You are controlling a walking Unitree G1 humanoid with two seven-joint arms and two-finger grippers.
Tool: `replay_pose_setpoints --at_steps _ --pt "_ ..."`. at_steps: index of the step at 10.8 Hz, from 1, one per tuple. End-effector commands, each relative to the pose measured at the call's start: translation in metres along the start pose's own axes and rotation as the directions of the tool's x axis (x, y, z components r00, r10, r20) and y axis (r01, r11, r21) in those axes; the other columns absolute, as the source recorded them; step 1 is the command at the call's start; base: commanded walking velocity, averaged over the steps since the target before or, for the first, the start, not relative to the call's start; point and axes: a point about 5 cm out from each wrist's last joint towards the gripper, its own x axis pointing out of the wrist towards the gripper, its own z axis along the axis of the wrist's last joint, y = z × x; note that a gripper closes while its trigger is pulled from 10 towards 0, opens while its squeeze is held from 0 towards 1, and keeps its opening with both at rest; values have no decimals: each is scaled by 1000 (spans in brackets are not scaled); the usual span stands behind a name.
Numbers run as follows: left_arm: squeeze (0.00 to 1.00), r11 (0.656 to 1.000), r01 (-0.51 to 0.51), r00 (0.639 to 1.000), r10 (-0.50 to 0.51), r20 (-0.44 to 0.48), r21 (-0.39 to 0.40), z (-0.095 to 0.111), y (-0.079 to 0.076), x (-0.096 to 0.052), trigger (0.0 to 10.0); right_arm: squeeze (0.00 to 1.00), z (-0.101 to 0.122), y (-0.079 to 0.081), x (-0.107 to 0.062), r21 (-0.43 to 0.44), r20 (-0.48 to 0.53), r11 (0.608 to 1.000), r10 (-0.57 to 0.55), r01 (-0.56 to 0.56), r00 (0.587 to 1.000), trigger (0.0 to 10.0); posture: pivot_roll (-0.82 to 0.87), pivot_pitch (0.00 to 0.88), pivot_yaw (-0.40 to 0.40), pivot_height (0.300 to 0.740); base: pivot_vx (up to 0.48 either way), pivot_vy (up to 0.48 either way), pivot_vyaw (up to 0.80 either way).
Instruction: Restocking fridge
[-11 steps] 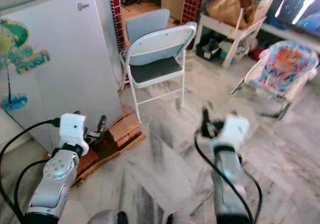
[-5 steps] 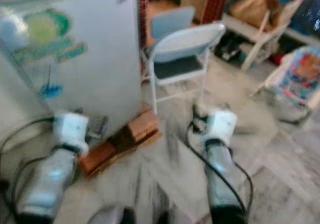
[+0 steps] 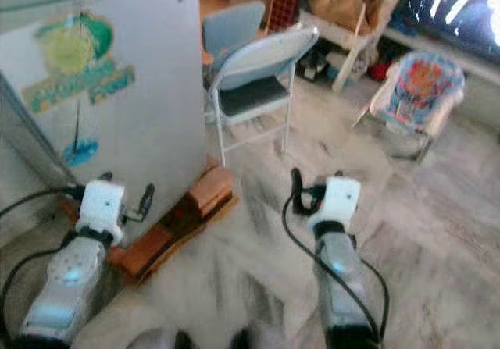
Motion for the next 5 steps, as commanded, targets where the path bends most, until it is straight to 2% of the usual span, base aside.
replay_pose_setpoints --at_steps 1,5 --pt "0 1000 -16 1000 16 -1 25 -1 7 -3 10000 0 2 2 0 6 5 1000 6 -6 1000 10000 109 83 -81 740 0 480 0" --pt "0 1000 -1 1000 1 4 1 0 0 -5 10000 0 2 -1 -1 -5 -4 1000 5 -5 1000 10000 101 95 -88 740 0 480 0"
